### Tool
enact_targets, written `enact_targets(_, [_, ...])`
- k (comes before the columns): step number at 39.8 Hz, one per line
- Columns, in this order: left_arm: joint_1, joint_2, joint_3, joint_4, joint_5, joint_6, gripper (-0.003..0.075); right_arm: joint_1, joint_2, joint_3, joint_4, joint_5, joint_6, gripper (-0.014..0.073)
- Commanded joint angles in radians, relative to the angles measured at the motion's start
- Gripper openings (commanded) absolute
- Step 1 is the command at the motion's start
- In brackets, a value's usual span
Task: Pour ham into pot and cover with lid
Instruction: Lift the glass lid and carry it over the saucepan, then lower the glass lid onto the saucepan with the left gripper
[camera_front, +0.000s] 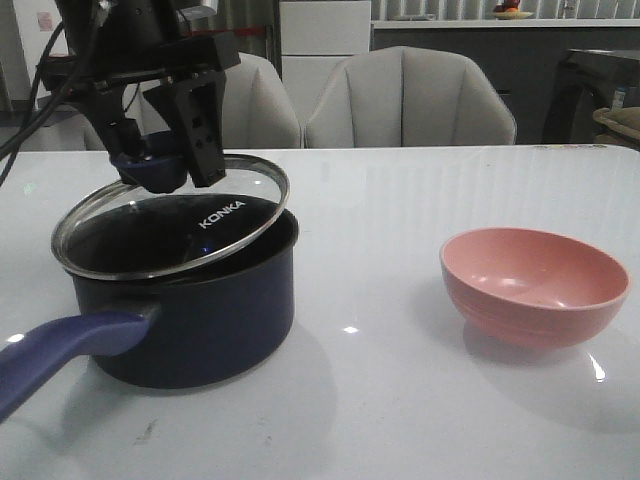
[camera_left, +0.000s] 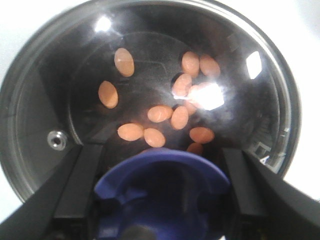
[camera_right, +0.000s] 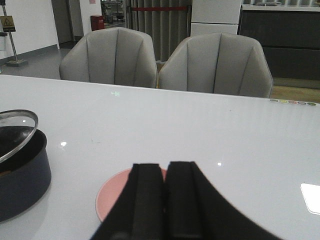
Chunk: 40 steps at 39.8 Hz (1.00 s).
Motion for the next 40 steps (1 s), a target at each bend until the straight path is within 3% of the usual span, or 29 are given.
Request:
enact_targets(1, [-0.008, -0.047, -0.037, -0.025, 0.039, -0.007, 0.0218, 0.001, 0.008, -0.025, 0.003, -0.074, -0.009, 0.0126])
enact_targets(13, [-0.008, -0.017, -0.039, -0.025, 0.040, -0.007, 0.0245, 0.001, 0.008, -0.025, 0.003, -0.074, -0.009, 0.0126])
enact_targets(30, [-0.008, -0.003, -0.039, -0.044, 0.042, -0.007, 0.0584, 0.001, 0.008, -0.025, 0.003, -0.074, -0.009, 0.0126])
enact_targets(40, [-0.006, -0.004, -0.087, -0.047, 0.050, -0.007, 0.0587, 0.001, 0.008, -0.025, 0.003, -0.074, -0.009, 0.0126])
